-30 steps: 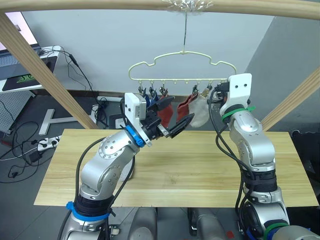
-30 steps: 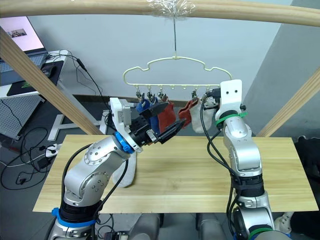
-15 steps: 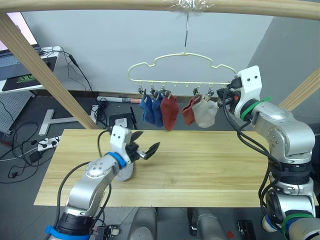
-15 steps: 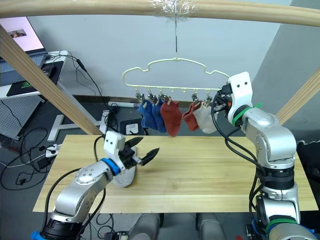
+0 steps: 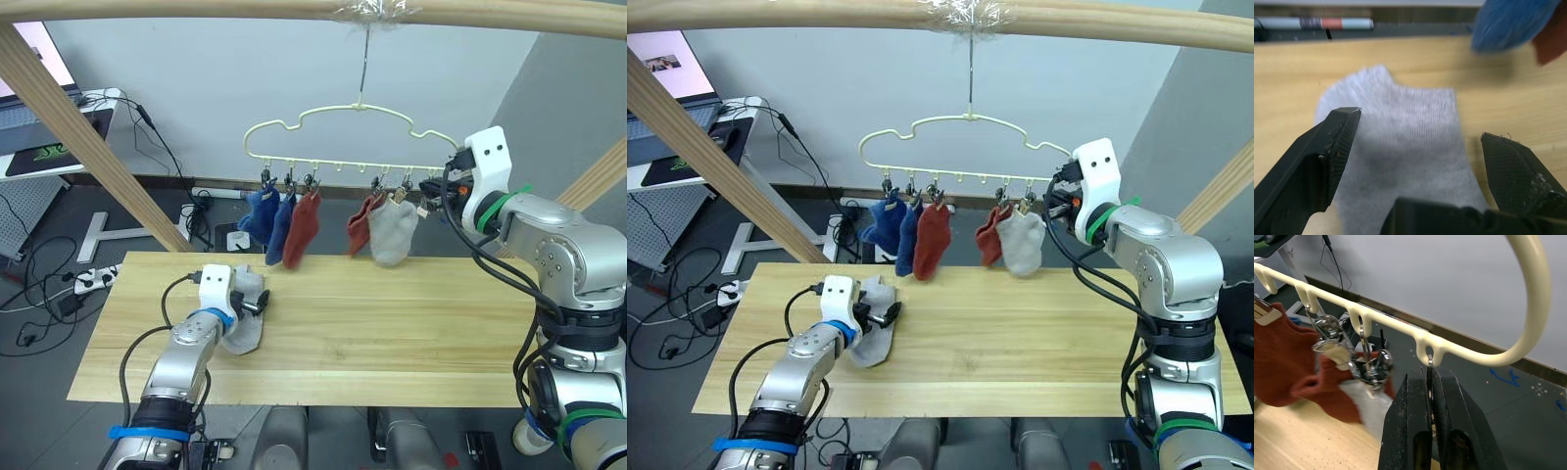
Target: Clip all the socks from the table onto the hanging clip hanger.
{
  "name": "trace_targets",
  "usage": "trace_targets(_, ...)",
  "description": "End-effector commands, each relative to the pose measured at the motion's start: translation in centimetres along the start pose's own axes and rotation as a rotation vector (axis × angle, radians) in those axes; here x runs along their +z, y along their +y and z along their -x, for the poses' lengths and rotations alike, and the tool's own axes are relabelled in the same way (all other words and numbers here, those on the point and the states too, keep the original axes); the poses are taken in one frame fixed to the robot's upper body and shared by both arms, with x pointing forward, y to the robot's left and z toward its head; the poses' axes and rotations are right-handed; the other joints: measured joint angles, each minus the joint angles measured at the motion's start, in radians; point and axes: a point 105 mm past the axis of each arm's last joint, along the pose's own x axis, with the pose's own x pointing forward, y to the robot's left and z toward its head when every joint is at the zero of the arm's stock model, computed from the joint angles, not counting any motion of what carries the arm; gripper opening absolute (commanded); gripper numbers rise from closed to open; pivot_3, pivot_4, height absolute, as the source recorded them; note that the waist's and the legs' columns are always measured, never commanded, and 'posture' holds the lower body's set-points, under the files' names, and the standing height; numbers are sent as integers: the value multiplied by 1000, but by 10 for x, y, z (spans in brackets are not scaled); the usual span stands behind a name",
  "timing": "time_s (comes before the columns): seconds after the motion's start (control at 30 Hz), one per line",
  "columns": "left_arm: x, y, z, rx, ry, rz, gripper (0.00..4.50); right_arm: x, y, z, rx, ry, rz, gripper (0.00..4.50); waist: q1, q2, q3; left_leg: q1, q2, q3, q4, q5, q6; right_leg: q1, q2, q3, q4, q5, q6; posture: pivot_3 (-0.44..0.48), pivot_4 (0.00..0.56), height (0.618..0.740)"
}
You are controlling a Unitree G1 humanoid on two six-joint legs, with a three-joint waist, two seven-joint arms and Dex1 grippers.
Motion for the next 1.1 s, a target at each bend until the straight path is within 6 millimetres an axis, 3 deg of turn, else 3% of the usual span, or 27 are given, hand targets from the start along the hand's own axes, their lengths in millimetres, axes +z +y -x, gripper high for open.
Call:
trace_targets(0.03,-18,7,2,32,81,27,4500,8,-3,4,-20,-26,24,7,0,0,0,0,0,0,0,0,0,0,0,0,0,0,0,294,262,740)
trace_targets(0.17,-28,10,4,40,128,53,4500,8,-3,5,-20,-22,23,7,-3,0,0,1,0,0,0,0,0,0,0,0,1,0,0,292,262,740)
trace_targets(0.3,-30,2,6,-3,125,96,3669,7,-2,6,-18,-21,22,0,-5,0,0,2,0,0,0,0,0,1,0,0,1,0,1,291,260,740)
trace_targets(0.57,-16,-16,7,-85,68,151,1497,10,-2,5,-19,-29,-26,0,-2,0,0,1,0,0,0,0,0,0,0,0,1,0,0,293,256,740)
trace_targets(0.6,-10,-24,7,-121,44,168,1102,10,-2,5,-16,-26,-30,0,-2,0,0,1,0,0,0,0,0,0,0,1,1,0,0,293,256,740)
trace_targets(0.77,33,-69,14,-318,-132,252,22,9,-5,6,-21,-9,-151,0,-1,0,0,0,0,0,0,0,0,0,0,0,-1,0,0,294,251,740)
trace_targets(0.93,88,-147,54,-705,-328,175,22,13,-17,9,-46,35,-410,0,-1,0,0,0,0,0,0,0,0,-1,0,0,1,0,0,280,250,740)
trace_targets(1.03,127,-174,72,-795,-509,72,22,10,-18,8,-41,67,-486,0,-1,0,0,-1,0,0,0,0,0,0,0,0,0,0,0,277,252,740)
trace_targets(1.1,143,-187,81,-834,-598,-16,22,9,-18,6,-32,75,-540,0,-2,0,0,-1,0,0,0,0,0,0,0,0,0,0,0,272,252,740)
